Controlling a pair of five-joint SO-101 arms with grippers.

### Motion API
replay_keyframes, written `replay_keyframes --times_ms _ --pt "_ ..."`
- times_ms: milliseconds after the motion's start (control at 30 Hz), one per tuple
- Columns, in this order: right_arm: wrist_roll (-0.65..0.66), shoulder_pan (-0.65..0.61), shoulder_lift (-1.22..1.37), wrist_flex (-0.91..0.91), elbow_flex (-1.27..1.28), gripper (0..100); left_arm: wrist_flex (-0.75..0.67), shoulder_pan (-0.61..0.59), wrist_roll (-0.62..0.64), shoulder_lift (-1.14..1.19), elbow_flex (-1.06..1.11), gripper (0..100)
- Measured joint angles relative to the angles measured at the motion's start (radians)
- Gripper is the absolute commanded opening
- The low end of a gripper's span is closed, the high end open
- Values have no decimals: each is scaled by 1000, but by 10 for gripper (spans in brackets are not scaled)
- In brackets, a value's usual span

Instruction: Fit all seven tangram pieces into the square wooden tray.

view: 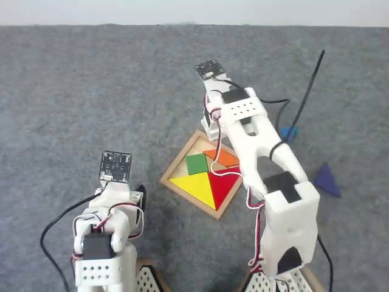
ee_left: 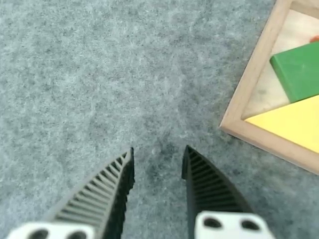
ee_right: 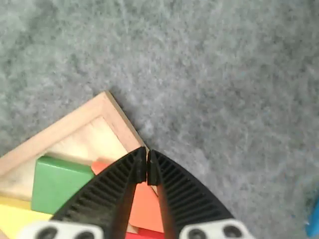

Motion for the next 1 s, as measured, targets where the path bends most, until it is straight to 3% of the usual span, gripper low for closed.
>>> replay_keyframes --times_ms 533,1000 --pt "0 -86 77 15 -5 6 0 -2 0 0 0 153" --pt "0 -37 92 84 -15 6 0 -2 0 0 0 153"
